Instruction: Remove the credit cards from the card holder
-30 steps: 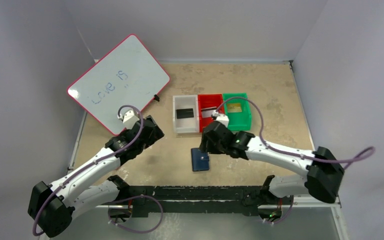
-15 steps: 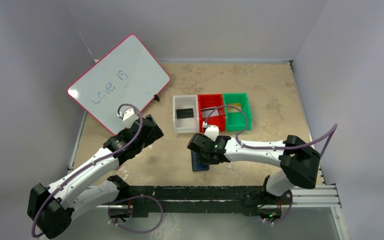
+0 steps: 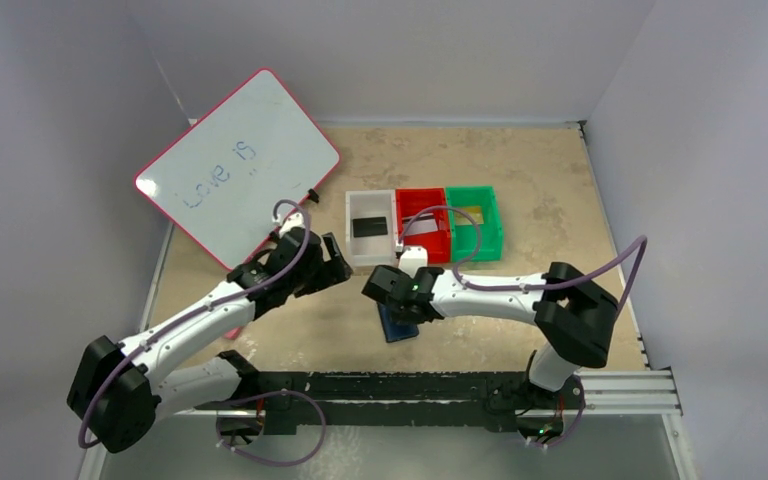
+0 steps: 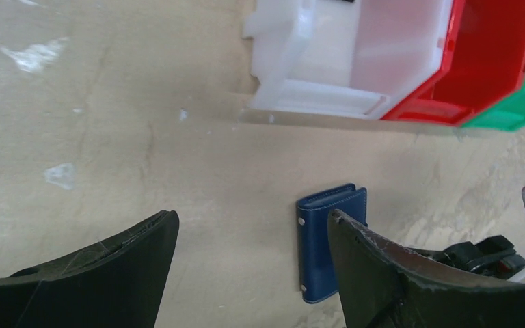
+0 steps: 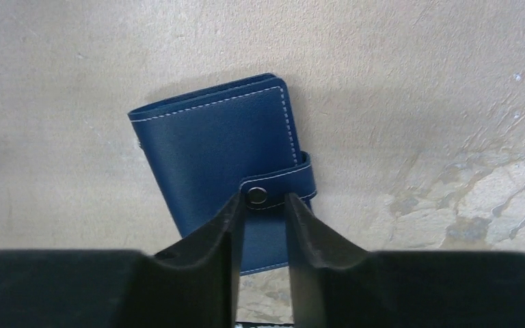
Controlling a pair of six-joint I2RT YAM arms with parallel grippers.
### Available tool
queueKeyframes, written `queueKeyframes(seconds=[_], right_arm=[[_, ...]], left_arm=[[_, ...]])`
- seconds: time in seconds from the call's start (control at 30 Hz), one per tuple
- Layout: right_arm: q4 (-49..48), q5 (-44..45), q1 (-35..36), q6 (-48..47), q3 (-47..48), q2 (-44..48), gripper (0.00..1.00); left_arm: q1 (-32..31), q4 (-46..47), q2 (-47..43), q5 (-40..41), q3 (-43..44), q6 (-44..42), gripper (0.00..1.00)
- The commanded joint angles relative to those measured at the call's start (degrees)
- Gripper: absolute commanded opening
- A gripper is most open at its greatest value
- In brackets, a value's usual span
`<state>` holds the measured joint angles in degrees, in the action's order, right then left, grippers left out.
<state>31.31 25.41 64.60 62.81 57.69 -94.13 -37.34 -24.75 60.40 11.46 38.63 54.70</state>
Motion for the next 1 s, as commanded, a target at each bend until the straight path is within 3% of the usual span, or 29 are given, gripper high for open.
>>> queueKeyframes(seconds=[0.0,0.37,0.53,0.6,0.67,0.8,0.97], right_arm=[[1.2,3.2,0.2,0.0,0.3,0.6,0.24],[-11.1,-4.1,-4.0,-3.5,-8.3,8.3,0.00],[-18.3,-9.0,-6.5,-5.4,-13.0,14.3,0.00],[-18.3,-8.3,-6.5,-5.8,-13.3,16.6,0.08],[-18.1,-7.6,-6.4,-6.7,-13.6,18.6,0.25],[-15.3,-6.0,-6.5,-8.1,-12.2,18.0,0.43],[-12.8,-4.7,-6.4,-8.3,-10.2,13.3,0.47]], left_arm=[[-1.0,9.9,1.2,-9.7,-2.1,-2.0,0.79],[-11.3,14.0,11.5,-5.9,-1.2,0.4,0.76],[-12.0,15.9,15.8,-4.9,-0.5,2.1,0.73],[-12.1,17.0,16.7,-4.1,-0.5,3.4,0.73],[-12.2,18.9,17.4,-3.6,-0.9,5.3,0.72],[-12.4,23.5,19.9,-4.6,-1.4,8.1,0.67],[-12.8,24.6,22.3,-5.1,-1.7,10.6,0.63]])
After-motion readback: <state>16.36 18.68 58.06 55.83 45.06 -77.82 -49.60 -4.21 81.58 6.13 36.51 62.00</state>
